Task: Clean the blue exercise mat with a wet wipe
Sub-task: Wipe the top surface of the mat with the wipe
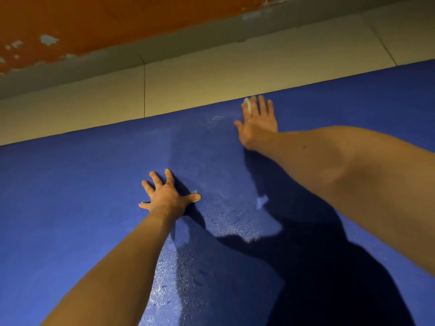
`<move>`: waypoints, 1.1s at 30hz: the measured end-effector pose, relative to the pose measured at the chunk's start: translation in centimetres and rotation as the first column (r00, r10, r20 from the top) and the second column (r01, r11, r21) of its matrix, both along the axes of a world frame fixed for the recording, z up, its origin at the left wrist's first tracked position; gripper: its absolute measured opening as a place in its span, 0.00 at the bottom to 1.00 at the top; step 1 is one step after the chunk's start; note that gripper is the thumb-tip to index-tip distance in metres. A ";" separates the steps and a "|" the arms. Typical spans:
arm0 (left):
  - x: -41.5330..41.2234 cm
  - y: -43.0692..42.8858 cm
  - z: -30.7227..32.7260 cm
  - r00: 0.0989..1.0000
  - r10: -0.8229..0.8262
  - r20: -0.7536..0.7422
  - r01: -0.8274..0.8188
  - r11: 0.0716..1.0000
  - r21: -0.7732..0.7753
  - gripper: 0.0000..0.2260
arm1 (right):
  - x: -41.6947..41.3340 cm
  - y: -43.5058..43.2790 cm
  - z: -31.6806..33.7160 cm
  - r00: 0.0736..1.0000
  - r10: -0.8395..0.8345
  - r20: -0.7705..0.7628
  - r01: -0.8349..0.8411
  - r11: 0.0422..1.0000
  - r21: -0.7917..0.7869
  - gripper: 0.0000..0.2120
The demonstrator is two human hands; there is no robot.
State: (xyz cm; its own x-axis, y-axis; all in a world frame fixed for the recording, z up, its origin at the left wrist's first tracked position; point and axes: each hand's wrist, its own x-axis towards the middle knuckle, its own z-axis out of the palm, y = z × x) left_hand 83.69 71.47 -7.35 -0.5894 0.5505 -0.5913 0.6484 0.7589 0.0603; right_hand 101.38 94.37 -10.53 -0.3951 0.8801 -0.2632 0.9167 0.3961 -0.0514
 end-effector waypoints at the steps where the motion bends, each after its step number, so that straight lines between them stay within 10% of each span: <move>1: 0.0 0.0 0.0 1.000 0.002 0.003 -0.002 1.000 -0.002 0.57 | -0.4 0.0 0.0 0.998 -0.060 -0.020 0.060 0.998 -0.012 0.35; 4: 0.1 0.1 -0.1 1.000 0.010 0.009 -0.010 1.000 0.001 0.57 | -3.9 -2.0 0.3 0.990 -0.108 -0.089 0.103 0.993 -0.059 0.37; 12: 0.0 0.1 0.1 0.999 0.021 0.030 -0.022 1.000 0.015 0.57 | -11.3 -7.8 0.3 0.874 0.456 -0.165 -0.479 0.866 -0.146 0.33; 26: 0.1 0.2 0.0 1.000 0.020 0.017 -0.020 1.000 -0.008 0.57 | -0.7 2.3 0.5 0.982 -0.186 -0.018 0.184 0.979 -0.092 0.36; 33: 0.0 0.5 0.0 0.999 0.017 0.028 -0.017 1.000 -0.003 0.57 | -5.4 -4.1 0.0 0.994 0.074 -0.085 -0.079 0.995 -0.055 0.35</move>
State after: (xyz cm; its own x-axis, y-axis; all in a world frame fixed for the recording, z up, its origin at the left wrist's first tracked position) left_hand 83.71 71.93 -7.36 -0.5818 0.5389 -0.6092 0.6331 0.7702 0.0766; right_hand 95.94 90.30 -10.55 -0.4833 0.8306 -0.2768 0.8755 0.4589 -0.1514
